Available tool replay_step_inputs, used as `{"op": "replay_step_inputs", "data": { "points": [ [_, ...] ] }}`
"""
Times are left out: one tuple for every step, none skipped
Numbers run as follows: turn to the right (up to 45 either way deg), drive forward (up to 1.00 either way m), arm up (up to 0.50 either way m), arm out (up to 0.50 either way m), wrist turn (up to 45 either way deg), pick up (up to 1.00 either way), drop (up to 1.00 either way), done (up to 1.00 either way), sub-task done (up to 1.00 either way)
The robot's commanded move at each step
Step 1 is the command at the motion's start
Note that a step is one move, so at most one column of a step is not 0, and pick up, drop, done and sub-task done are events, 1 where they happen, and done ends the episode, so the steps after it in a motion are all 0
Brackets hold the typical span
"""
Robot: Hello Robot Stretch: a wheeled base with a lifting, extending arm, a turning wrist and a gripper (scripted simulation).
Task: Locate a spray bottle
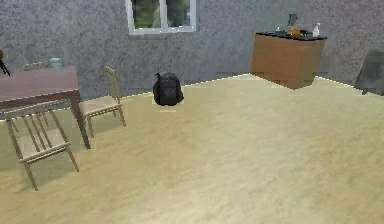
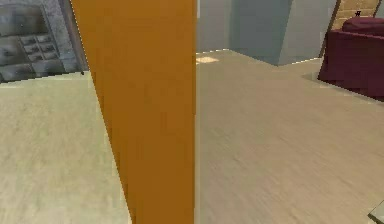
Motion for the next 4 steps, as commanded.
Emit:
{"op": "replay_step_inputs", "data": {
  "points": [
    [6.0, 0.0, 0.0, 0.0, 0.0, 0.0, 0.0, 0.0, 0.0],
    [0.0, 0.3, 0.0, 0.0, 0.0, 0.0, 0.0, 0.0, 0.0],
    [30.0, 0.0, 0.0, 0.0, 0.0, 0.0, 0.0, 0.0, 0.0],
    [0.0, 1.0, 0.0, 0.0, 0.0, 0.0, 0.0, 0.0, 0.0]
  ]
}}
